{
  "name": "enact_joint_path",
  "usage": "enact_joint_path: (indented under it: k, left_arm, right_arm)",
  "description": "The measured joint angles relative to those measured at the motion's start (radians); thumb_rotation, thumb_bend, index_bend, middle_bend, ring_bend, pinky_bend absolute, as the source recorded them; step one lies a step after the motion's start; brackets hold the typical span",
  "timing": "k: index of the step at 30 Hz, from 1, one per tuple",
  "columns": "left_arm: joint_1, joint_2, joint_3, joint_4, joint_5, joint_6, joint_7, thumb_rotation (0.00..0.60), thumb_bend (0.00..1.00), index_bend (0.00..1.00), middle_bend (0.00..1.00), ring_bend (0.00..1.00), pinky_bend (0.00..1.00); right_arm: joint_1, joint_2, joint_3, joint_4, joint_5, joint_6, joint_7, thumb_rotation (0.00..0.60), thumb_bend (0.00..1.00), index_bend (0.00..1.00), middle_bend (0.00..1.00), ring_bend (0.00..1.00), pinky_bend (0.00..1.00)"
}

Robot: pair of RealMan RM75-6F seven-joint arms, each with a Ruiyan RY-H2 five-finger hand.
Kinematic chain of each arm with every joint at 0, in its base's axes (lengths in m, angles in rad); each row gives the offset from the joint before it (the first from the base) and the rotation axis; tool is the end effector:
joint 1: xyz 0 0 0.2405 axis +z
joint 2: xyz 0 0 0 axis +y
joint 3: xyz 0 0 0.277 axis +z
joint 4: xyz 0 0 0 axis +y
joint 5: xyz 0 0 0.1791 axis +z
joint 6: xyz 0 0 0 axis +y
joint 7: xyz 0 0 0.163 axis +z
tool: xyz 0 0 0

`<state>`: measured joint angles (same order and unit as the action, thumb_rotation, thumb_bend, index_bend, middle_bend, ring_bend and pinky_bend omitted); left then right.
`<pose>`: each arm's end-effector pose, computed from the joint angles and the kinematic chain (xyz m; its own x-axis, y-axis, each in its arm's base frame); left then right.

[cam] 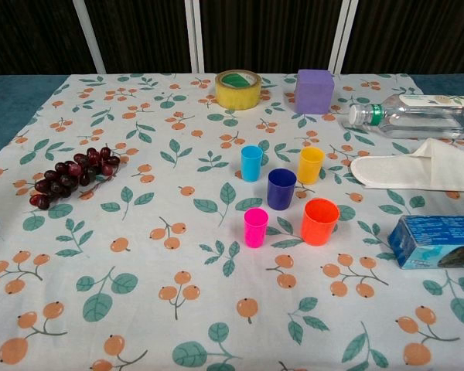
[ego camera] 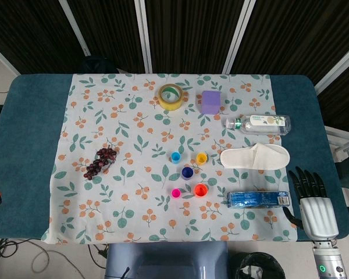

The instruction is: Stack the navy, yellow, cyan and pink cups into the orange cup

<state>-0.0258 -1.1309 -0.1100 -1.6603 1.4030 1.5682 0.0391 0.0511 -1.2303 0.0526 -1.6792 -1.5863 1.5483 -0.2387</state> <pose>-0.3251 0.1881 0.2161 0.3739 -0.1103 0.9209 0.9234 0.1366 -0.3586 -0.2885 -0.1872 0.1629 0.4514 0.0571 0.8905 -0.8889 -0.0590 0.4543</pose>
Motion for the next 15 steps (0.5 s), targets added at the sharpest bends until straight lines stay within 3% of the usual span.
enact_joint_path:
  k: [15]
  left_arm:
    - [0.002,0.001,0.001,-0.002,0.004,0.004,0.002,0.600,0.77,0.14,0.01,0.00,0.00]
  right_arm:
    - [0.000,0.011,-0.010,-0.010,-0.014,-0.002,0.028,0.600,0.31,0.00,0.00,0.00,0.06]
